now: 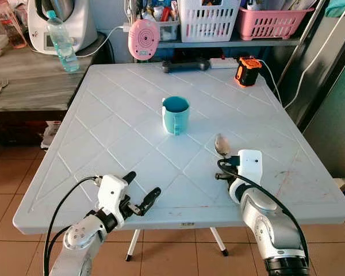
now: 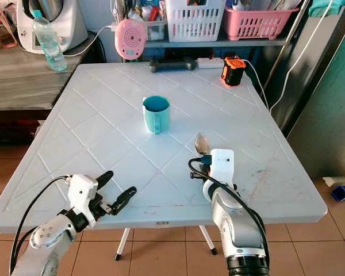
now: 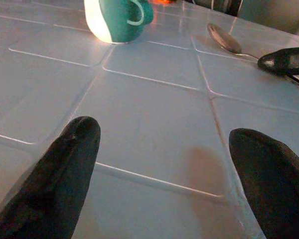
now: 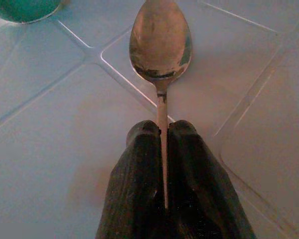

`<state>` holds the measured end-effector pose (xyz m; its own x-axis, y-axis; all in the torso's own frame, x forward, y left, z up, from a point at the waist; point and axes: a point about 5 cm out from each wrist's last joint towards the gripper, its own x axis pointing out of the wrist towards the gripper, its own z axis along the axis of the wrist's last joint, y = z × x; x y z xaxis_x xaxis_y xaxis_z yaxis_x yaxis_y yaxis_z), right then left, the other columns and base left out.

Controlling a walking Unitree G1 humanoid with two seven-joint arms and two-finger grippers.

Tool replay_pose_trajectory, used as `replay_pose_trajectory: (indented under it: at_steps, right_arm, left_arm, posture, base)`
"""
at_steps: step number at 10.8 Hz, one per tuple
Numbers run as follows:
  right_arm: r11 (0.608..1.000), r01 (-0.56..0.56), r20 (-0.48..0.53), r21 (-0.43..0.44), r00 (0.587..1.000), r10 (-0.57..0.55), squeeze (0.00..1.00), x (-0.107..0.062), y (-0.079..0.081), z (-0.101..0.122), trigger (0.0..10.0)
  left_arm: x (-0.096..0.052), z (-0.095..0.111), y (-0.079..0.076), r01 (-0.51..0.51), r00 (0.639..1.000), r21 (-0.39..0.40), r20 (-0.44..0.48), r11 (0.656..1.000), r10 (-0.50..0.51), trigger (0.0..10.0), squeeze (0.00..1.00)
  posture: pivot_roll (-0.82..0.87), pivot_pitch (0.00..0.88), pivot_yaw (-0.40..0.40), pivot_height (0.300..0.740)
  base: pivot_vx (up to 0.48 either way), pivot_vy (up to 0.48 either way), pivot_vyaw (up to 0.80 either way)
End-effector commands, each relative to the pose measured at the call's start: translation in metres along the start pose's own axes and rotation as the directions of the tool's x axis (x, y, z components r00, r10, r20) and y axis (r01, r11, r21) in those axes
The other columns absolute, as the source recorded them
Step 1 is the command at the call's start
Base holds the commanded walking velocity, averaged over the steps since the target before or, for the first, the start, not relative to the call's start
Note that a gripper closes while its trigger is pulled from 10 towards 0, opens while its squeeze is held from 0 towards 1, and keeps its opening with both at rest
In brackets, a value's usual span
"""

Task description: Setting the table

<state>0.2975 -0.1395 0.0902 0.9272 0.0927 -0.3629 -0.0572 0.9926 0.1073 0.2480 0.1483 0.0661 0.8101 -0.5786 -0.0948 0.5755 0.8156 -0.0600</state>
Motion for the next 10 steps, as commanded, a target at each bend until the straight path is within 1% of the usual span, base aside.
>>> replay_pose_trajectory:
  at_steps: [1,2,3,4,5,6,7,8,9,10]
  right_arm:
    - [1.0,0.011,-0.063,-0.014,0.998,-0.012,0.0,0.001,-0.001,-0.014,0.0]
    - [0.998,0.014,0.037,-0.062,0.999,-0.011,0.0,0.0,0.001,0.006,0.0]
    - [0.997,0.016,0.08,-0.081,0.997,-0.01,0.0,-0.001,0.002,0.015,0.0]
    - [0.994,0.028,0.163,-0.107,0.987,-0.01,0.0,-0.004,0.003,0.029,0.0]
    - [0.993,0.048,0.224,-0.106,0.974,-0.024,0.0,-0.008,0.0,0.039,0.0]
    - [0.992,0.074,0.282,-0.099,0.958,-0.043,0.0,-0.013,-0.005,0.047,0.0]
    - [0.99,0.1,0.325,-0.104,0.944,-0.061,0.0,-0.017,-0.009,0.051,0.0]
    - [0.988,0.112,0.375,-0.108,0.925,-0.064,0.0,-0.021,-0.011,0.058,0.0]
    - [0.986,0.124,0.431,-0.109,0.9,-0.066,0.0,-0.027,-0.009,0.069,0.0]
    - [0.981,0.122,0.487,-0.15,0.873,-0.034,0.0,-0.032,-0.004,0.08,0.0]
  left_arm:
    - [0.0,-0.001,0.003,-0.005,1.0,0.015,-0.007,1.0,0.005,10.0,0.0]
    - [0.005,-0.002,0.013,-0.095,0.996,0.06,0.01,0.994,0.094,10.0,0.0]
    - [0.009,0.002,0.017,-0.124,0.992,0.056,0.027,0.991,0.123,10.0,0.0]
    - [0.01,0.023,0.018,-0.135,0.989,0.071,0.077,0.988,0.13,10.0,0.0]
    - [0.01,0.04,0.015,-0.135,0.986,0.082,0.113,0.987,0.125,10.0,0.0]
    - [0.012,0.051,0.01,-0.138,0.983,0.095,0.137,0.986,0.125,10.0,0.0]
    - [0.012,0.059,0.006,-0.144,0.98,0.1,0.154,0.985,0.127,10.0,0.0]
    - [0.012,0.065,0.004,-0.173,0.975,0.098,0.158,0.98,0.156,10.0,0.0]
    - [0.012,0.071,0.004,-0.208,0.97,0.087,0.149,0.974,0.194,10.0,0.0]
    - [0.013,0.078,0.004,-0.242,0.961,0.093,0.163,0.966,0.225,10.0,0.0]
  posture:
    - [0.03,0.052,0.026,0.74]
    - [0.03,0.049,0.025,0.74]
    - [0.02,0.047,0.026,0.74]
    - [0.02,0.047,0.028,0.74]
    - [0.02,0.048,0.028,0.74]
    - [0.01,0.048,0.031,0.74]
    - [0.01,0.048,0.034,0.74]
    - [0.01,0.049,0.036,0.74]
    - [0.01,0.048,0.038,0.74]
    - [0.01,0.047,0.038,0.74]
  base:
    - [0.0,0.0,0.0]
    - [0.0,0.0,0.0]
    - [0.0,0.0,0.0]
    - [0.0,0.0,0.0]
    - [0.0,0.0,0.0]
    - [0.0,0.0,0.0]
    - [0.0,0.0,0.0]
    - [0.0,0.0,0.0]
    - [0.0,0.0,0.0]
    - [0.0,0.0,0.0]
